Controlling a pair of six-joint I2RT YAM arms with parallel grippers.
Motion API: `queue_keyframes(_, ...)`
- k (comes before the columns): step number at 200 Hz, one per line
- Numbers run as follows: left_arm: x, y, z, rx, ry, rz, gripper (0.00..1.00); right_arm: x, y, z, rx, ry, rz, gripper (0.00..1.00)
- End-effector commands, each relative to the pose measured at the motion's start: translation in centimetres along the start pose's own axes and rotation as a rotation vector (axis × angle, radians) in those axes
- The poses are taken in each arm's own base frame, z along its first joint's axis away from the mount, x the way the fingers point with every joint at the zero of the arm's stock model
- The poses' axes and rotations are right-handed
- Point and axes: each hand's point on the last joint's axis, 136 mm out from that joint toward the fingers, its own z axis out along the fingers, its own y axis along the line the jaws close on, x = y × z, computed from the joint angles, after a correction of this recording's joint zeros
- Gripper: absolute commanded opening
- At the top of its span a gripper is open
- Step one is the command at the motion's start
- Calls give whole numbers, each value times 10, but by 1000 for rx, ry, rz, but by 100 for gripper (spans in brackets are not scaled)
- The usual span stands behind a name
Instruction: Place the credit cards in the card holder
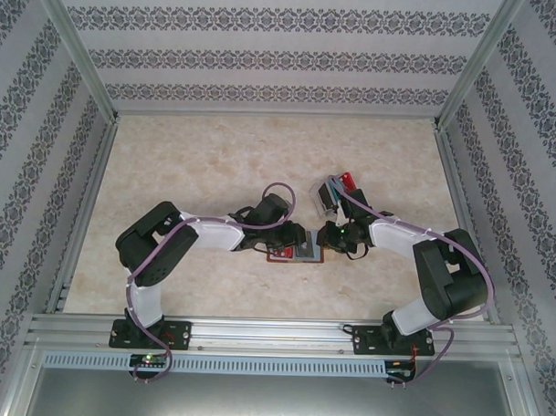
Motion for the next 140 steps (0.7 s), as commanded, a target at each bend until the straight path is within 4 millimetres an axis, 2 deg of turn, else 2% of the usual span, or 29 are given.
queue_keyframes(1, 8, 20, -9, -122, 12, 29, 38, 20, -18, 11, 72, 69, 4, 25)
queue_keyframes(55, 6, 25, -13, -173, 9, 41, 36, 20, -19, 12, 74, 69, 3, 25)
queue_keyframes(84, 5, 20, -10, -158, 14, 50, 28, 20, -18, 12, 72, 71, 2, 25)
queue_keyframes(140, 0, 7, 0, -124, 28, 73, 28, 20, -18, 13, 74, 74, 3, 25)
